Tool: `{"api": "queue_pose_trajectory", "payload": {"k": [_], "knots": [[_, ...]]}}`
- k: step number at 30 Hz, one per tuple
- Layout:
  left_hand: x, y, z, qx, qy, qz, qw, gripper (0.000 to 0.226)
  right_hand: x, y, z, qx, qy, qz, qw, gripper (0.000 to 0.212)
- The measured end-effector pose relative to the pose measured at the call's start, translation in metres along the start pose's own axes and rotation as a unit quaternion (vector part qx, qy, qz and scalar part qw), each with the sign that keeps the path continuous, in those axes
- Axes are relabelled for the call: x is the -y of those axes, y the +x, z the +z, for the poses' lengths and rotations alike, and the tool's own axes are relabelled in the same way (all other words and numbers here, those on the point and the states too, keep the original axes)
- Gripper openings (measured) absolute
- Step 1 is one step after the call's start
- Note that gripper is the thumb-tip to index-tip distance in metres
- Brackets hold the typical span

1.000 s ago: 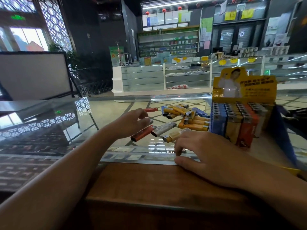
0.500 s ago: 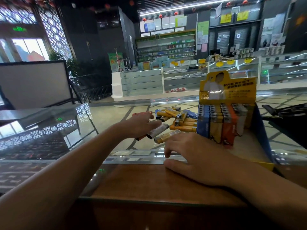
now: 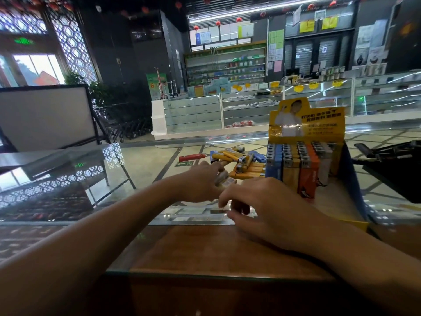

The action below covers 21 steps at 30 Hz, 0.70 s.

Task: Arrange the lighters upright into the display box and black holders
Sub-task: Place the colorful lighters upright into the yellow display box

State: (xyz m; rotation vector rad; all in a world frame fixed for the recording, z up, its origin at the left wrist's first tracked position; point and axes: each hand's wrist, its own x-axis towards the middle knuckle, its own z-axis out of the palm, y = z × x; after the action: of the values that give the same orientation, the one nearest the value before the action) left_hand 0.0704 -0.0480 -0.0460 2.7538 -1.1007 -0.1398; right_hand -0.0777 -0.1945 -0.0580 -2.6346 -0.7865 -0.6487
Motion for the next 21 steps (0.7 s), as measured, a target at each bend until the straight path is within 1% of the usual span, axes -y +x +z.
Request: {"api": "queue_pose_trajectory", "payload": {"k": [2,3,4,6,9,11,13,15,17,18,19,21], "knots": [[0.003,-0.001,-0.005,0.011,-0.115,-0.009,0.993,0.064,0.000,-0.001,0.000,-0.022,0.010,0.009,1.000,0.021],[0.004,-0.002,-0.007,0.008,-0.141,-0.010,0.990,0.062,0.000,-0.001,0.000,-0.022,0.009,0.009,1.000,0.019],[0.005,-0.004,-0.007,-0.001,-0.137,-0.009,0.990,0.060,-0.001,-0.001,0.000,-0.018,0.004,0.005,1.000,0.016],[0.007,-0.004,-0.004,-0.030,-0.067,0.015,0.997,0.052,-0.001,-0.001,0.000,-0.017,-0.005,0.002,1.000,0.012],[0.008,-0.006,0.003,-0.066,0.041,0.055,0.995,0.043,0.000,-0.001,-0.001,-0.059,-0.020,0.012,0.998,0.014],[0.007,-0.010,0.009,-0.091,0.087,0.071,0.990,0.047,0.002,-0.001,-0.001,-0.076,-0.034,0.022,0.996,0.018],[0.003,-0.019,0.014,-0.129,0.094,0.078,0.984,0.055,0.002,-0.001,-0.001,-0.081,-0.042,0.027,0.996,0.016],[0.001,-0.028,0.018,-0.180,0.040,0.078,0.980,0.053,0.000,-0.001,-0.001,-0.097,-0.038,0.040,0.994,0.011],[0.000,-0.037,0.017,-0.229,-0.049,0.088,0.968,0.039,-0.003,0.000,-0.003,-0.122,-0.023,0.061,0.990,0.013],[-0.001,-0.041,0.015,-0.235,-0.115,0.092,0.961,0.033,-0.004,0.000,-0.003,-0.130,-0.017,0.070,0.989,0.018],[-0.004,-0.045,0.013,-0.224,-0.189,0.094,0.951,0.030,-0.005,0.001,-0.004,-0.133,-0.015,0.079,0.988,0.024],[-0.016,-0.055,0.010,-0.176,-0.312,0.079,0.930,0.026,-0.003,0.001,-0.004,-0.124,-0.012,0.103,0.987,0.037]]}}
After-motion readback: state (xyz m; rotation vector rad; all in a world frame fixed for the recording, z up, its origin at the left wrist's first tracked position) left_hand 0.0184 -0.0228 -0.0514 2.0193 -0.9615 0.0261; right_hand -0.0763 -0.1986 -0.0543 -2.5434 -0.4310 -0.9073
